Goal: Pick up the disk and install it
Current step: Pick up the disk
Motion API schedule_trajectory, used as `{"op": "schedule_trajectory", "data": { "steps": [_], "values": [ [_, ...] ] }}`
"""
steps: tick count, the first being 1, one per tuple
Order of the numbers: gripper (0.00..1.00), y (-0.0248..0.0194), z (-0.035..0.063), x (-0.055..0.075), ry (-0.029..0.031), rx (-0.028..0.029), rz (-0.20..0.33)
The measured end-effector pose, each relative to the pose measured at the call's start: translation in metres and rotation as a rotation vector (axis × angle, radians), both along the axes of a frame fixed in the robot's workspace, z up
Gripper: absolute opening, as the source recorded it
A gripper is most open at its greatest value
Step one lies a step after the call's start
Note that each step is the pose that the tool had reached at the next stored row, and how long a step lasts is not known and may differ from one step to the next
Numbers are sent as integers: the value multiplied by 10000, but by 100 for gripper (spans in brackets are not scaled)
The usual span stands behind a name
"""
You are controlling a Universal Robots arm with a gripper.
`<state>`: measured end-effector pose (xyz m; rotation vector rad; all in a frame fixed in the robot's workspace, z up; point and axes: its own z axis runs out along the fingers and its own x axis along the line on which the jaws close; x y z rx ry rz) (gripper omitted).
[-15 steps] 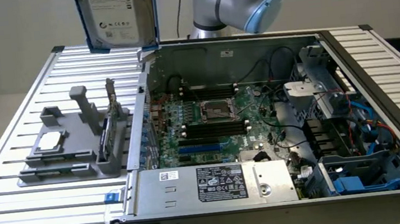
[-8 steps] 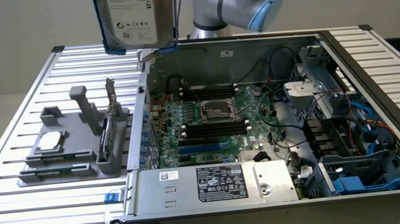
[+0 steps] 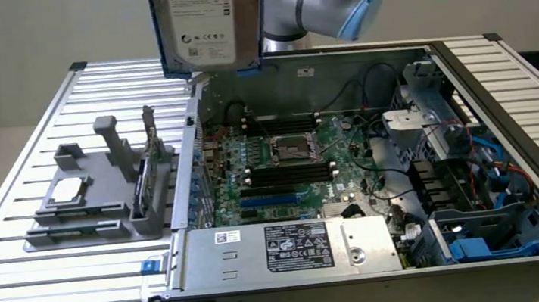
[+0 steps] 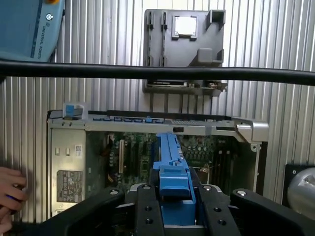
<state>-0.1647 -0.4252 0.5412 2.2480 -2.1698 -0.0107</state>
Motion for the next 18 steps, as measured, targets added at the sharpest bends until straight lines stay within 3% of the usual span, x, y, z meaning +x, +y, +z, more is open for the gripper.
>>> {"op": "schedule_trajectory", "data": {
  "steps": [4,11,18],
  "values": [
    [33,-74,2,90,-60,0,-1],
    [33,-244,43,313,-63,10,-1],
    [33,-385,95,607,-63,28,-1]
  ]
}}
